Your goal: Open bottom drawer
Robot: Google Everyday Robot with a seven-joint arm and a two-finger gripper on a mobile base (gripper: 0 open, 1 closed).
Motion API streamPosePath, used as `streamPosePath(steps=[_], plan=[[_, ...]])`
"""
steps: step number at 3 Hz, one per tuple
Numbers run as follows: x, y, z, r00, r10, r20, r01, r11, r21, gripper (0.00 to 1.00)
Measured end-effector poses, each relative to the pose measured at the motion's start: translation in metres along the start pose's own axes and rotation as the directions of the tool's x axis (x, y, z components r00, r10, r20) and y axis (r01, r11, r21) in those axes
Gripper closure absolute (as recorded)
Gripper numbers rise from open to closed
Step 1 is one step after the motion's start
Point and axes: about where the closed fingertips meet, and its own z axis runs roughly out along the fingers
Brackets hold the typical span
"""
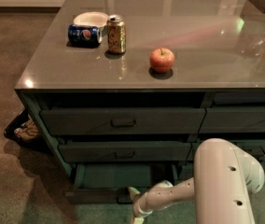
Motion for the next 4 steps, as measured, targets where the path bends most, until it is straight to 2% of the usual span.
streamPosePath(steps=[1,2,3,4], plan=[[-0.004,0.027,-0.024,0.999,-0.009,-0.036,0.008,0.9988,-0.048,0.0],[-0.006,0.023,-0.024,0.999,-0.017,-0.035,0.016,0.999,-0.043,0.0],[-0.027,-0.007,-0.03,0.995,-0.094,-0.029,0.093,0.9956,-0.002,0.0],[-0.035,0.001,0.0,0.997,-0.081,0.015,0.082,0.9963,-0.027,0.0]])
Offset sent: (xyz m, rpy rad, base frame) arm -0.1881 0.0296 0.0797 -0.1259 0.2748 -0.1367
